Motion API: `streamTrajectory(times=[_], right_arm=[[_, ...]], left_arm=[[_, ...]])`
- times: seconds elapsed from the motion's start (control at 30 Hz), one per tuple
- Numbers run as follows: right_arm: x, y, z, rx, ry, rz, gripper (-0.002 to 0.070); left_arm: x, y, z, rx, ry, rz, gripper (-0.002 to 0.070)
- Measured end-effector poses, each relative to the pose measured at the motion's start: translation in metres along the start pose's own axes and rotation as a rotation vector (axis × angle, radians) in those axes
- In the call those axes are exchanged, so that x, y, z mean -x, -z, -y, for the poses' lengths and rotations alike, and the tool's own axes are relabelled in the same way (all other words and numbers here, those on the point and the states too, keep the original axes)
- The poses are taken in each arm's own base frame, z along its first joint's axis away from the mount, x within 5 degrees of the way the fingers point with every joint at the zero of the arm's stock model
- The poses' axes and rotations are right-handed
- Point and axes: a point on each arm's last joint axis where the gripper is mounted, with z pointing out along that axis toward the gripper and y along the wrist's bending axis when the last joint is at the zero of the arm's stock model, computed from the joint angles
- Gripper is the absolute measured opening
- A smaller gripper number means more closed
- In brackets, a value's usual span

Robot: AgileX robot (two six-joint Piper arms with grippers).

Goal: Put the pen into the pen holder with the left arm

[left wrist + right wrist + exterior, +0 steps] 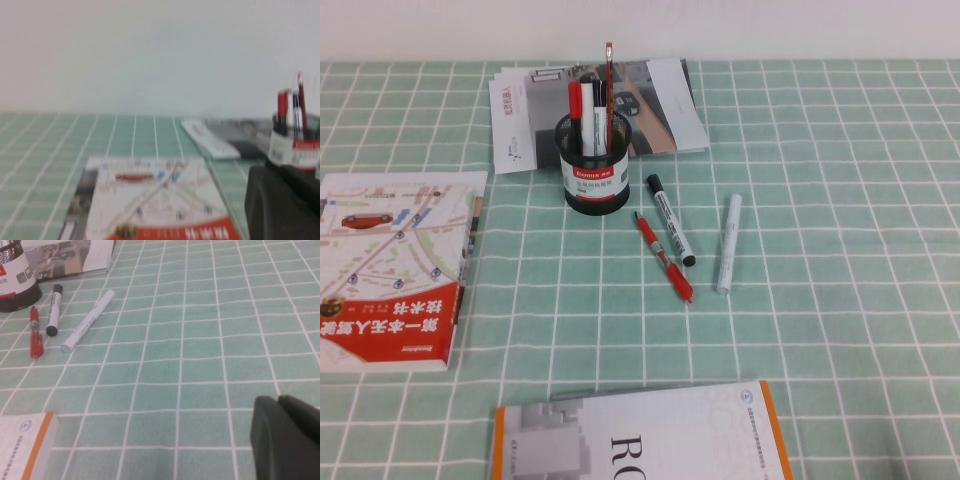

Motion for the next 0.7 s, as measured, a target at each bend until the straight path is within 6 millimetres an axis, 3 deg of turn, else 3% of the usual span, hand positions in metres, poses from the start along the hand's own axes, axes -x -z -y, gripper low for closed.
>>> streamTrajectory(times=[0.4,0.7], right_arm=[[0.0,0.0,0.0,0.0,0.0,0.0,-0.002],[0.0,0.0,0.0,0.0,0.0,0.0,-0.002]], left_arm=[[-0.031,0.005,-0.001,0.01,0.015,-0.343,0.0],[-0.032,0.006,-0.001,0.013,0.017,-0.366,0.0]])
